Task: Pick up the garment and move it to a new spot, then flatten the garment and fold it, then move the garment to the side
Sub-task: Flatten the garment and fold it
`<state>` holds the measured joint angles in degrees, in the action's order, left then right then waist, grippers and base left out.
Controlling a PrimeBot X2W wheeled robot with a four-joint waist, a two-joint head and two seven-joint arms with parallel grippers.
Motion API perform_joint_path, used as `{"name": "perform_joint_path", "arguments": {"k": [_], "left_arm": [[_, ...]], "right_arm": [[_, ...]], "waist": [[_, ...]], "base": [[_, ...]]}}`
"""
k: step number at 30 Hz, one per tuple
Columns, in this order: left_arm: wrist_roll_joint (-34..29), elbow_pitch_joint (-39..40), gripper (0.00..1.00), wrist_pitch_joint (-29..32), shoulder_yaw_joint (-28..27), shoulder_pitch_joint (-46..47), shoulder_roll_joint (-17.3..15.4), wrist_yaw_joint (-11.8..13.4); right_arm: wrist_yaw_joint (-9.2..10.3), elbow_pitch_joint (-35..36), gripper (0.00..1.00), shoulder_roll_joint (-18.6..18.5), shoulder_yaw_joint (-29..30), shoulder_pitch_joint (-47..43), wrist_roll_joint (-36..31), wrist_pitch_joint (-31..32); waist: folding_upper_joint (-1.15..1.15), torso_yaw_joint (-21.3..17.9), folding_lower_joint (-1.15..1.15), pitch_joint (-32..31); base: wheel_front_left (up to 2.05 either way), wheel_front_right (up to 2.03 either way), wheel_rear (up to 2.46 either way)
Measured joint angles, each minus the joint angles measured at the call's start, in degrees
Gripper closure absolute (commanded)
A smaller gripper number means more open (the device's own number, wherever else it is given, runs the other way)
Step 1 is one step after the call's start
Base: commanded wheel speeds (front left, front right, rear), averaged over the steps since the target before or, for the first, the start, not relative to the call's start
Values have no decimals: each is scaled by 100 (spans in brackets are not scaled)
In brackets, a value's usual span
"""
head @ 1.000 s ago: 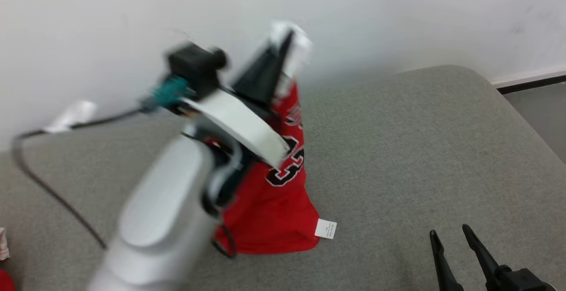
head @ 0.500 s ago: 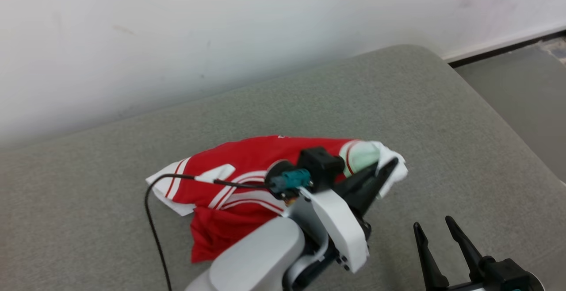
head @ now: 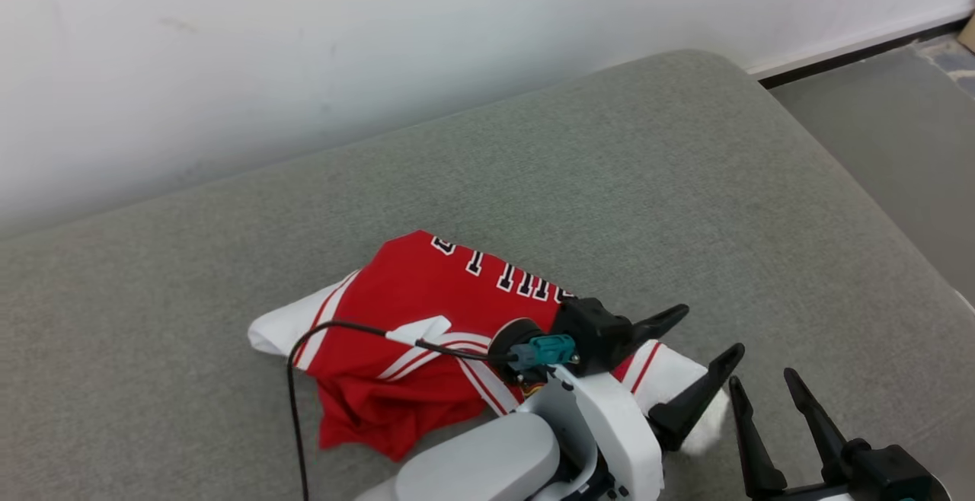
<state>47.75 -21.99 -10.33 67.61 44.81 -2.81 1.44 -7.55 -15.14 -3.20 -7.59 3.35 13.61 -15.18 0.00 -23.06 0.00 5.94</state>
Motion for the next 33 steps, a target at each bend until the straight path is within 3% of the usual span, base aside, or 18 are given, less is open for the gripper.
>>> {"name": "perform_joint_path", "arguments": {"k": [6,16,22,27,33], "left_arm": [[65,-47,0,-245,-311,-122,-166,431],[247,463,0,-438,-1415,-992,-1624,1304],[447,708,0,-465,-1987,-1835,-2253,1671],[825,710,0,-471,-2165,-2262,-2251,1527],[1129,342,0,-336,-2169,-2159,-1927,1187]], "right_arm": [[0,51,0,10,124,-95,-49,0],[0,122,0,-8,255,-290,-114,1],[0,130,0,-48,283,-343,-132,0],[0,138,0,-81,266,-347,-133,0],[0,130,0,-94,204,-252,-133,0]], "waist": [[0,221,0,-74],[0,600,0,-241],[0,725,0,-310],[0,825,0,-274],[-1,851,0,-175]], "base": [[0,0,0],[0,0,0],[0,0,0],[0,0,0],[0,0,0]]}}
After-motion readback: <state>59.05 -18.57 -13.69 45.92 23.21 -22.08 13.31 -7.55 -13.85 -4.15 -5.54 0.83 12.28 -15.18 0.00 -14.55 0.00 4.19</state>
